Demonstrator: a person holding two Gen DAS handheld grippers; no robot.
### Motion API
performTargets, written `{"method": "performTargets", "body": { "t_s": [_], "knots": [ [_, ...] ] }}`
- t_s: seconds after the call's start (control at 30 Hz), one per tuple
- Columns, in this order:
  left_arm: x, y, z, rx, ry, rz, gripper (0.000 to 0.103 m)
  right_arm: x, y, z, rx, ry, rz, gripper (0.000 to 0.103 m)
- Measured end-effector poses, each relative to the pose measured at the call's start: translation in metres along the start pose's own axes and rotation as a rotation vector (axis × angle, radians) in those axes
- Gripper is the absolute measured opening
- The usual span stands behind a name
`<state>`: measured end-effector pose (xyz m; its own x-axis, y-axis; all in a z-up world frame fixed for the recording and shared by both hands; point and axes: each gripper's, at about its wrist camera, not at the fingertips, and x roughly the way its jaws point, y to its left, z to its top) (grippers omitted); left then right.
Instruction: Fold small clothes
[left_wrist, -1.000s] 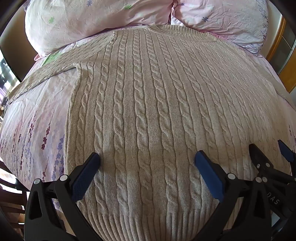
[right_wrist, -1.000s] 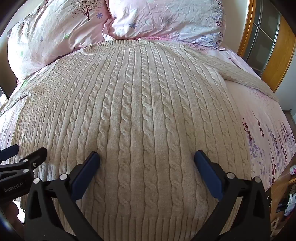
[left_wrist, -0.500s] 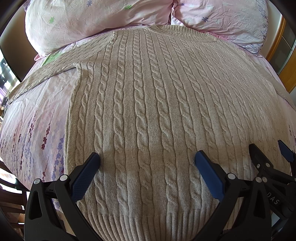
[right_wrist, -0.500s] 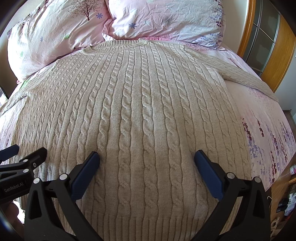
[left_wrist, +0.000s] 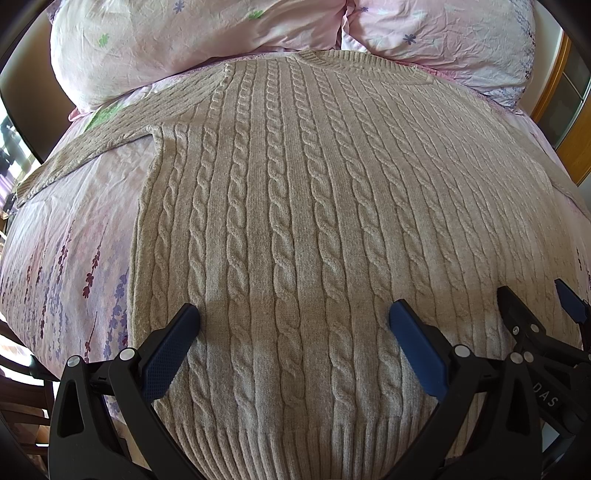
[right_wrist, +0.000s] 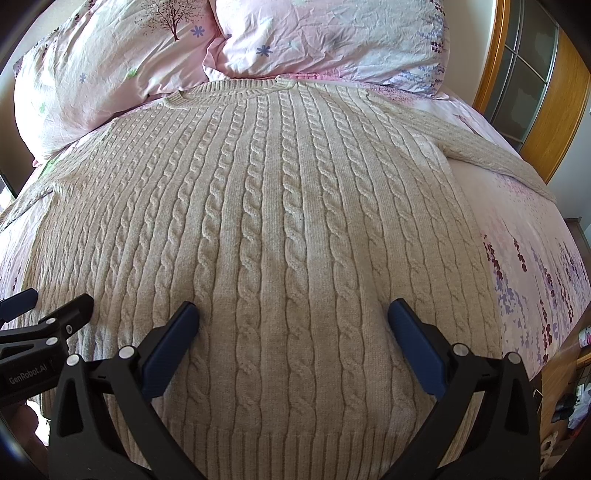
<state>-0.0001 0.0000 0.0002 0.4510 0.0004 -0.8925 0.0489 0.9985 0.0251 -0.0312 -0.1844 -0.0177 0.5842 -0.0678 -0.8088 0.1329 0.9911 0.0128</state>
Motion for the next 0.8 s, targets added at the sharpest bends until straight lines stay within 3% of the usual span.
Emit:
{"method": "performTargets", "body": {
  "t_s": [0.8],
  "knots": [
    [0.0000, 0.0000, 0.0000, 0.000, -0.001, 0.000, 0.102, 0.0025, 0.0004, -0.0005, 0.001, 0.004, -0.001, 0.101]
  ]
}}
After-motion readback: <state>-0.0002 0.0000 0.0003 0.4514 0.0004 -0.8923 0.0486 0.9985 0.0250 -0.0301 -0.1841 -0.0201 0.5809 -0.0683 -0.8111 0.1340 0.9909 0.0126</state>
